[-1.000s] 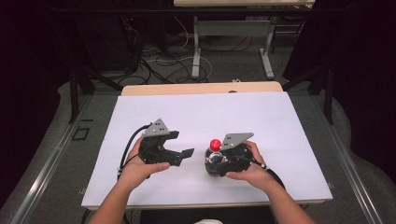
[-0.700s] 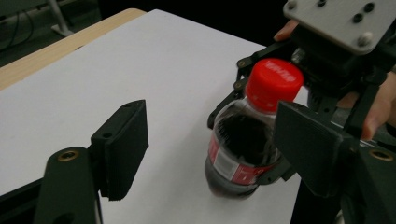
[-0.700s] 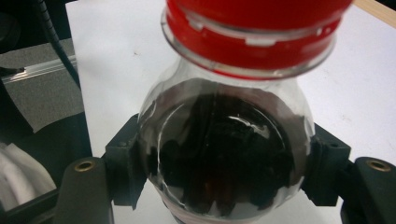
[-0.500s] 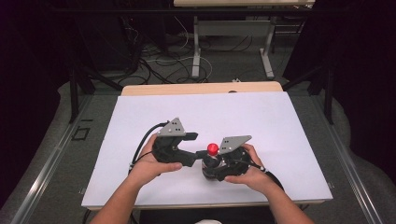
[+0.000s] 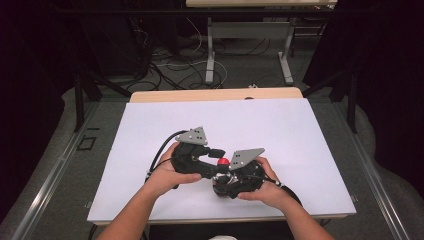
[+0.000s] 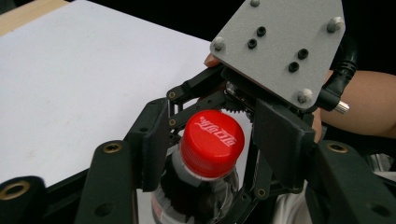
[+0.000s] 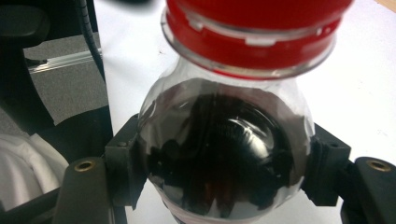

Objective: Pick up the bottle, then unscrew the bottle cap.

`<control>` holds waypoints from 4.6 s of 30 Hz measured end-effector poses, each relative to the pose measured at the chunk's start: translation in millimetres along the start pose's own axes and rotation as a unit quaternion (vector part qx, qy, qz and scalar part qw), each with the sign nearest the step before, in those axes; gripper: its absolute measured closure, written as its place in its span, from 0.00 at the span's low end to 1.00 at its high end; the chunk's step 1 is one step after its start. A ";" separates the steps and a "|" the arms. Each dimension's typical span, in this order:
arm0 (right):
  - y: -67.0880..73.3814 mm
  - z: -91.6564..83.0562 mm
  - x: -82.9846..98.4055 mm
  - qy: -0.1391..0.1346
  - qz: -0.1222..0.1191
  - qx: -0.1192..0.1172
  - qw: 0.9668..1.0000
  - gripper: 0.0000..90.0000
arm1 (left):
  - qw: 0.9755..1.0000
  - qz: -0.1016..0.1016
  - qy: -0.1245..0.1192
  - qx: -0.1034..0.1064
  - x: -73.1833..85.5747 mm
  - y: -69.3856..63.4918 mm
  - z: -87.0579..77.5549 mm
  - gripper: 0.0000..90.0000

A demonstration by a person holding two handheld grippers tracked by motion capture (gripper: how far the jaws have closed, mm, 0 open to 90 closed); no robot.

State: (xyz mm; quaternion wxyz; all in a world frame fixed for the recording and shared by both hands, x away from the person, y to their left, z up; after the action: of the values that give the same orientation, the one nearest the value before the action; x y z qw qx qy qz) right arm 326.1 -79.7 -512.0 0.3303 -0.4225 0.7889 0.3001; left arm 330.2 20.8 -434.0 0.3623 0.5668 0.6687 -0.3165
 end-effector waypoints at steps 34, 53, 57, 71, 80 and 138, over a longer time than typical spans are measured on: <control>-1.7 -0.1 -2.7 -0.005 0.034 0.042 0.999 0.33 | 0.988 -0.026 0.028 -0.149 -10.1 -9.7 8.9 0.68; -4.5 -3.6 -5.0 -0.018 0.047 0.043 0.998 0.33 | 0.992 -0.037 -0.004 -0.118 -8.5 -4.0 -5.3 0.48; -2.6 -3.7 -5.1 -0.016 0.047 0.032 0.998 0.33 | 0.998 -0.005 -0.006 -0.059 -5.0 -6.3 -12.2 0.48; 6.7 -1.8 -5.0 -0.009 0.038 0.001 0.999 0.33 | 0.999 0.025 -0.012 -0.018 2.1 -3.5 -5.8 0.67; 4.8 0.2 -5.2 -0.013 0.045 0.021 0.999 0.33 | 0.998 0.017 -0.003 -0.065 2.0 -5.8 -3.4 0.68; 5.1 1.3 -5.9 -0.015 0.054 0.050 0.997 0.33 | 0.992 -0.004 0.004 -0.123 -1.9 -11.3 -2.9 0.68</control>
State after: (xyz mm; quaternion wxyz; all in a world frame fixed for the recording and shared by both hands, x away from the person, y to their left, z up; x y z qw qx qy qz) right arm 324.5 -73.6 -507.2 0.3460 -0.3580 0.8194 0.2842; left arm 318.8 20.5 -430.7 0.4250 0.5166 0.7064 -0.2312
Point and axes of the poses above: each handheld gripper's, and its own axes: z roughly forward along the jaws, x roughly out of its underside, y roughly to its left, the point moved 6 cm from there along z, roughly forward along the jaws, and after that the axes turned 13 degrees about z, right-handed, at the moved point
